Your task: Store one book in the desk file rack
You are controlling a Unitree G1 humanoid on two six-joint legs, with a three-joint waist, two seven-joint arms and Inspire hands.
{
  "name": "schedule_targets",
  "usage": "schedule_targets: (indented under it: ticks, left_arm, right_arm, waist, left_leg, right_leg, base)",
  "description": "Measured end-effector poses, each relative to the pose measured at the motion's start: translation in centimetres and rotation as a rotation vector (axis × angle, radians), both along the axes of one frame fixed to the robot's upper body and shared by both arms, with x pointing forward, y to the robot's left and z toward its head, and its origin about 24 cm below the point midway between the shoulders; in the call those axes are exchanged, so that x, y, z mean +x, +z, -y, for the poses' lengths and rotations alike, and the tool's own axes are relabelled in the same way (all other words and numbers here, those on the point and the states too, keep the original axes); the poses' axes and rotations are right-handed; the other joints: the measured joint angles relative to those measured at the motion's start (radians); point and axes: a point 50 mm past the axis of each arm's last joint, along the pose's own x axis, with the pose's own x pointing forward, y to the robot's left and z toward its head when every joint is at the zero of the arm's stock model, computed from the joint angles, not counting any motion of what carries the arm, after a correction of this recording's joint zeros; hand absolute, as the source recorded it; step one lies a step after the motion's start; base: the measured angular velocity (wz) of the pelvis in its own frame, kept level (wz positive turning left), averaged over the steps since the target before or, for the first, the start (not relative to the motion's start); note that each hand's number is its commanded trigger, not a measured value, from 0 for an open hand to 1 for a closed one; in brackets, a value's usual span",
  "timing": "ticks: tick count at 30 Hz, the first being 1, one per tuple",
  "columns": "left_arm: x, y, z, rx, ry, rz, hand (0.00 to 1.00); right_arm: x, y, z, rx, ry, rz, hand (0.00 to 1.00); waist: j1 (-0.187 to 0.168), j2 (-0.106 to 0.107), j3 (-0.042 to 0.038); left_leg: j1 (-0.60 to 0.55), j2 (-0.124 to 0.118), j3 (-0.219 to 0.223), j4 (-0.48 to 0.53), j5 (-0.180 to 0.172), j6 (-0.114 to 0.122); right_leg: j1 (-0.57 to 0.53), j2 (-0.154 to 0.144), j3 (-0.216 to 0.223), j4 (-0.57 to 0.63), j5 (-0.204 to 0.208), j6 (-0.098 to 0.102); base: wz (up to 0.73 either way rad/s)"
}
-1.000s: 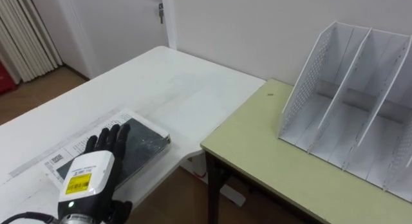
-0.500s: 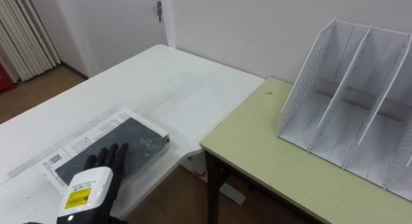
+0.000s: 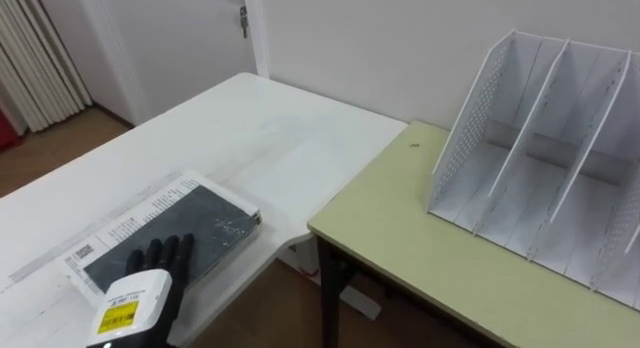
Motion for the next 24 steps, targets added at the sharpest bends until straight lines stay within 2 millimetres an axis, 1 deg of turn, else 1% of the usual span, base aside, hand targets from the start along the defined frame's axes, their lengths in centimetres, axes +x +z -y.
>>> schedule_targets:
  ticks: [2, 7, 10, 16, 24]
  left_arm:
    - [0.0, 0.1, 0.0, 0.002, 0.003, 0.006, 1.00]
    - [0.8, 1.0, 0.0, 0.006, 0.009, 0.077, 1.00]
    - [1.1, 1.3, -0.1, 0.012, 0.024, 0.094, 1.00]
    - [1.8, 1.9, -0.4, 0.024, 0.047, 0.138, 1.00]
    - [2.0, 2.2, -0.5, 0.029, 0.052, 0.150, 1.00]
  right_arm:
    - [-0.1, 0.0, 0.0, -0.002, -0.002, -0.009, 0.00]
    - [-0.3, 0.0, 0.1, -0.014, -0.008, -0.025, 0.00]
    - [-0.3, 0.0, 0.1, -0.018, -0.010, -0.029, 0.00]
    - [-0.5, 0.0, 0.2, -0.023, -0.016, -0.046, 0.00]
    - [-0.2, 0.1, 0.3, -0.047, -0.017, -0.033, 0.00]
  waist:
    - [0.000, 0.000, 0.0000]
    - [0.006, 0.001, -0.0007]
    - [0.005, -0.003, -0.0029]
    - [0.005, -0.003, -0.0033]
    - [0.006, 0.002, -0.0063]
  left_leg:
    - [0.002, -0.001, 0.000, 0.000, 0.000, 0.000]
    - [0.013, -0.002, 0.001, -0.012, 0.001, 0.000]
    - [0.014, -0.002, 0.001, -0.012, 0.001, 0.000]
    - [0.015, -0.003, 0.008, -0.012, 0.001, 0.001]
    - [0.019, -0.002, 0.010, -0.012, 0.001, 0.001]
  right_leg:
    - [0.001, 0.000, 0.000, 0.000, 0.000, 0.000]
    - [0.003, 0.001, 0.002, 0.001, 0.000, 0.000]
    - [0.003, 0.001, 0.003, 0.002, 0.000, 0.000]
    - [0.002, 0.001, 0.006, 0.002, 0.000, 0.000]
    - [0.004, 0.001, 0.006, 0.000, 0.000, 0.000]
  base:
    - [0.00]
    - [0.00]
    - [0.00]
    - [0.00]
    - [0.00]
